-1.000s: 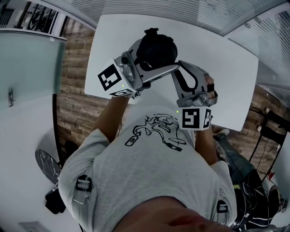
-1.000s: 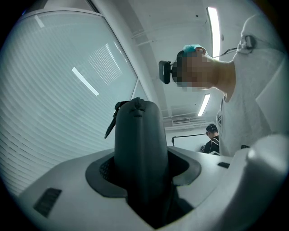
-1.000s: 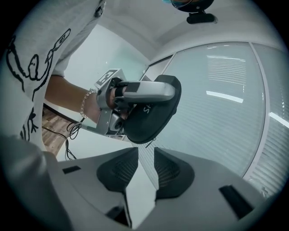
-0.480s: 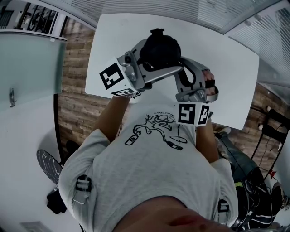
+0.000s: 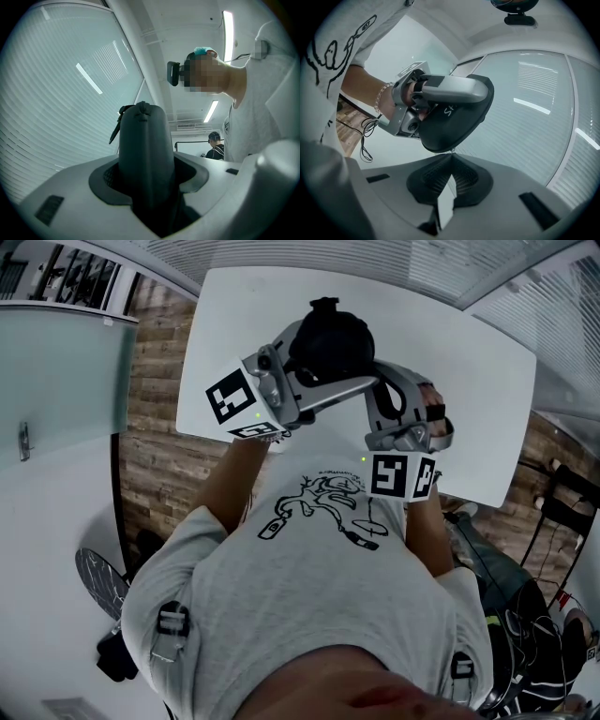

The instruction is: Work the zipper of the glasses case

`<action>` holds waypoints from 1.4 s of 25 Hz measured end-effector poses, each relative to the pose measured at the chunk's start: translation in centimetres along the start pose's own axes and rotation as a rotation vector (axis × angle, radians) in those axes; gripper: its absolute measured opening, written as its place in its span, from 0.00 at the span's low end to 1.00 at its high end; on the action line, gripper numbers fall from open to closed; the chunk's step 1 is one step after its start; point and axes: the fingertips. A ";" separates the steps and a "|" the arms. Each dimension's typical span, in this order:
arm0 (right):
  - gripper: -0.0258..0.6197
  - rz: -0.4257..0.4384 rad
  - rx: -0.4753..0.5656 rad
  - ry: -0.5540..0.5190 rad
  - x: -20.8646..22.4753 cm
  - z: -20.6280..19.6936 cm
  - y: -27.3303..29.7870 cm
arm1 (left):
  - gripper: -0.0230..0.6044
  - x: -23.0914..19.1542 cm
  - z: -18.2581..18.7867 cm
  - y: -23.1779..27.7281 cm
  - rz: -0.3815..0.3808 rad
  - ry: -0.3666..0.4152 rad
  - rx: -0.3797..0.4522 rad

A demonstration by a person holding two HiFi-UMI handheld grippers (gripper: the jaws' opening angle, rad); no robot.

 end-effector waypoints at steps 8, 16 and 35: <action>0.04 0.018 -0.007 0.007 -0.1 -0.7 1.4 | 0.44 -1.7 -0.1 -0.2 0.033 -0.022 0.022; 0.04 0.049 -0.012 0.029 -1.0 -1.5 1.1 | 0.44 -1.7 0.2 1.0 0.050 -0.018 0.037; 0.04 0.099 -0.009 0.095 -2.5 -1.9 2.6 | 0.44 -3.2 -0.5 2.6 0.070 -0.038 0.047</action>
Point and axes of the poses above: the fingertips, and each gripper's own axes: y forward along the fingers, x to its right, z out of its top, and after that the axes turned 1 degree about x, right-handed
